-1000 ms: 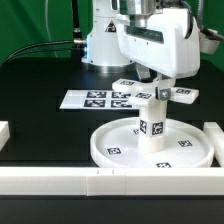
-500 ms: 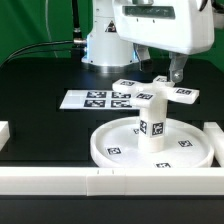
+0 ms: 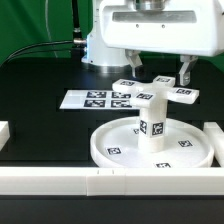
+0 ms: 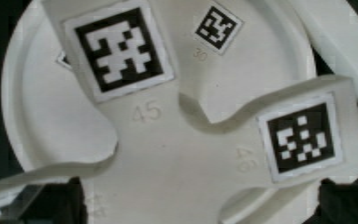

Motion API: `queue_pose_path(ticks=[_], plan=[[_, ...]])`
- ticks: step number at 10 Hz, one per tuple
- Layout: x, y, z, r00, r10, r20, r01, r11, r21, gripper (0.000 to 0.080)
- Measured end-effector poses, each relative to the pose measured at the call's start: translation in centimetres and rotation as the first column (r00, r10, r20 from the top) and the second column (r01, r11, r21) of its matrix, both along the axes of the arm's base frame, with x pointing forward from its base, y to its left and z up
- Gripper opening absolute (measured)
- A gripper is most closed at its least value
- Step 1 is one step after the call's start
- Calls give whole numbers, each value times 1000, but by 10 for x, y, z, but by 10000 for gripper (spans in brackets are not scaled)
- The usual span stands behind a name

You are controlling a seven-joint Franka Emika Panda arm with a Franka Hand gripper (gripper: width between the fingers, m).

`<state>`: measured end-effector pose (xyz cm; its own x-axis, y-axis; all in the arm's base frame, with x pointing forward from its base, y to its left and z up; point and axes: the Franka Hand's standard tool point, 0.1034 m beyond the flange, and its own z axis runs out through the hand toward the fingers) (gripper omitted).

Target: Assemble round table

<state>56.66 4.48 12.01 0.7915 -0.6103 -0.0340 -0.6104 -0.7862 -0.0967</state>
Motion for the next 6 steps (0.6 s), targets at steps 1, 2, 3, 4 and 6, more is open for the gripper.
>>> queue_pose_path(ticks=[1,2,3,4,6], plan=[[1,0,-1,995,95,8,-95,995,-4,649],[2,0,-2,984,180,17,-179,984,-8,649],[2,0,-2,971,237,21,-237,971,-11,649],[2,0,-2,954,298,26,-297,955,-14,649],[2,-1,-2,908,418,36,-417,908,-23,649]])
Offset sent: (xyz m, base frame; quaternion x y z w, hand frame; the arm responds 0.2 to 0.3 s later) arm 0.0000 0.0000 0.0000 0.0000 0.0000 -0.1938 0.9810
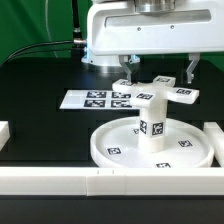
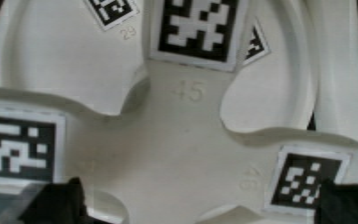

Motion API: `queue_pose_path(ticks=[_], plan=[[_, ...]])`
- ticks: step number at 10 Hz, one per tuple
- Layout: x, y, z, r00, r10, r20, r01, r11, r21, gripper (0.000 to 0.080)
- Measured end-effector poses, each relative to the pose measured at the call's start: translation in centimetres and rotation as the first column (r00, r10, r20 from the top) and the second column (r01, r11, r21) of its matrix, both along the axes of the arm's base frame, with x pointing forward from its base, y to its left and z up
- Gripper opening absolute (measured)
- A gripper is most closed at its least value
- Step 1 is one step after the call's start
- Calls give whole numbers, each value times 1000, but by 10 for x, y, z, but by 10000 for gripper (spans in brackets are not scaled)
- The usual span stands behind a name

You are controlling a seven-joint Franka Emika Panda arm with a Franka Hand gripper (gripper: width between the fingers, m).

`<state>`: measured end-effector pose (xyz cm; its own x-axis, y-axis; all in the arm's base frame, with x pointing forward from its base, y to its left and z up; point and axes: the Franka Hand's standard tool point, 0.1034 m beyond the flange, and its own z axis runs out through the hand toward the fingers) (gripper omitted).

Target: Assemble round table

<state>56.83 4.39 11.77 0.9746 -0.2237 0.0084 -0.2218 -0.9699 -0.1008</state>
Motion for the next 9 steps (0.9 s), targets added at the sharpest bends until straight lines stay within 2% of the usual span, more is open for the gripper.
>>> queue_pose_path(ticks=[2,5,6,7,8,9], plan=[[0,-2,0,983,184,14,-183,983,-18,649],[2,-3,-3,857,515,32,-512,856,-75,649],[3,-3,-3,775,632,18,-628,772,-97,649],[4,-2,-2,721,693,10,-688,717,-110,649],[4,-4,-3,713,701,9,-697,709,-110,649],[4,-6,-3,668,744,5,-739,664,-115,649]])
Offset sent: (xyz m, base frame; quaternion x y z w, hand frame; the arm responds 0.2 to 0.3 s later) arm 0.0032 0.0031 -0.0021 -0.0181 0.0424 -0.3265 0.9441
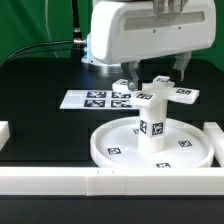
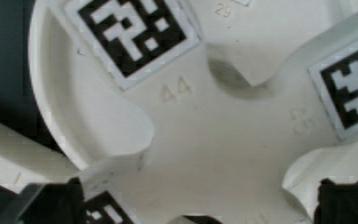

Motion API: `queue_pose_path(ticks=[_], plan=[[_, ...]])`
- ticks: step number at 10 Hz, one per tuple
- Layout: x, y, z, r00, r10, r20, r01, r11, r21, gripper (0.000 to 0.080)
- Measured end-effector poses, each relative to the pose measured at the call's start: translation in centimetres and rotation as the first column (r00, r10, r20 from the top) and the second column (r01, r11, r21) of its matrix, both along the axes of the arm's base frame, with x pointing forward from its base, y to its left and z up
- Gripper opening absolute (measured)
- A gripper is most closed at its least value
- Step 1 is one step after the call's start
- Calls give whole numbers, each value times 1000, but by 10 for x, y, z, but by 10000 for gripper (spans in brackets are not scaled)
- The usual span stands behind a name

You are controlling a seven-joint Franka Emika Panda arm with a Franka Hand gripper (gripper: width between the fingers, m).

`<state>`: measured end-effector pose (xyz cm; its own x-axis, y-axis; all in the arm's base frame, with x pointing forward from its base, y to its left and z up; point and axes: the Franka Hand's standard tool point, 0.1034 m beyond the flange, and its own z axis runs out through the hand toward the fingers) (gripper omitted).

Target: Assemble round table

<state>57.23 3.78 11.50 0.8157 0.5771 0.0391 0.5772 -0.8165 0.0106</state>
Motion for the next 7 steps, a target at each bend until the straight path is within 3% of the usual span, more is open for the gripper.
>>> queue_pose_path(ticks=[4,7], plan=[[0,-3,0,968,252,1,-252,968,-15,649],[3,-9,1,754,657,-31,-657,750,-73,649]])
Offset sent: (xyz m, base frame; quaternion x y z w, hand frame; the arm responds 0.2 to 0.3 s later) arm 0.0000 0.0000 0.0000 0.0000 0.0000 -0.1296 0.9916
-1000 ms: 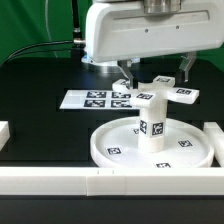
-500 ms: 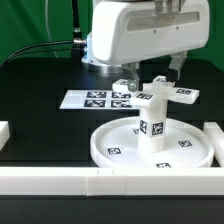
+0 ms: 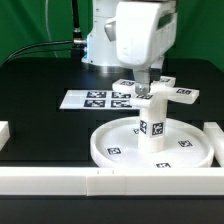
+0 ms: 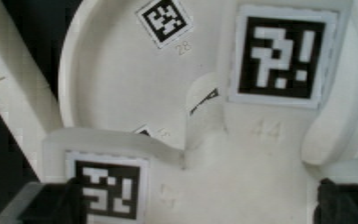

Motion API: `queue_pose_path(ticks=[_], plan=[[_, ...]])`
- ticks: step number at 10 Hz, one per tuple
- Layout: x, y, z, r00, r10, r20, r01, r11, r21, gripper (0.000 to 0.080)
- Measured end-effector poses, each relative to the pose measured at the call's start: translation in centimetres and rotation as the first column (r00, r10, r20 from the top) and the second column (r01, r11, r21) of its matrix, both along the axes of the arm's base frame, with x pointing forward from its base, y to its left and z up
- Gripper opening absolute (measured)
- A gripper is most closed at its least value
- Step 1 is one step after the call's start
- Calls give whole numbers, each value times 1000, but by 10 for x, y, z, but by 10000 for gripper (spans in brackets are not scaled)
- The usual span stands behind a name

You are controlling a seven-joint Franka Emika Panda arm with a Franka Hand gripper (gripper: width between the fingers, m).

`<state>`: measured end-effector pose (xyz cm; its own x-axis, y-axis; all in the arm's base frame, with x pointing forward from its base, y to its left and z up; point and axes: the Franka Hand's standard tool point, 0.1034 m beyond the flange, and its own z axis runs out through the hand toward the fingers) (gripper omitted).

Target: Assemble round table

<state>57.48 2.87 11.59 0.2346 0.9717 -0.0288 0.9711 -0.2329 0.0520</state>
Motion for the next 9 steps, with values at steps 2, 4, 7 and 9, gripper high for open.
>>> queue_pose_path(ticks=[2,4,7,9], plan=[[4,8,5,982,188,30,-187,982,-36,649],[3,1,6,959,281,13,-281,959,-45,649],[3,-5,6,899,437,-10,-436,897,-74,649],[2,2,4,868,497,-19,-496,864,-88,649]])
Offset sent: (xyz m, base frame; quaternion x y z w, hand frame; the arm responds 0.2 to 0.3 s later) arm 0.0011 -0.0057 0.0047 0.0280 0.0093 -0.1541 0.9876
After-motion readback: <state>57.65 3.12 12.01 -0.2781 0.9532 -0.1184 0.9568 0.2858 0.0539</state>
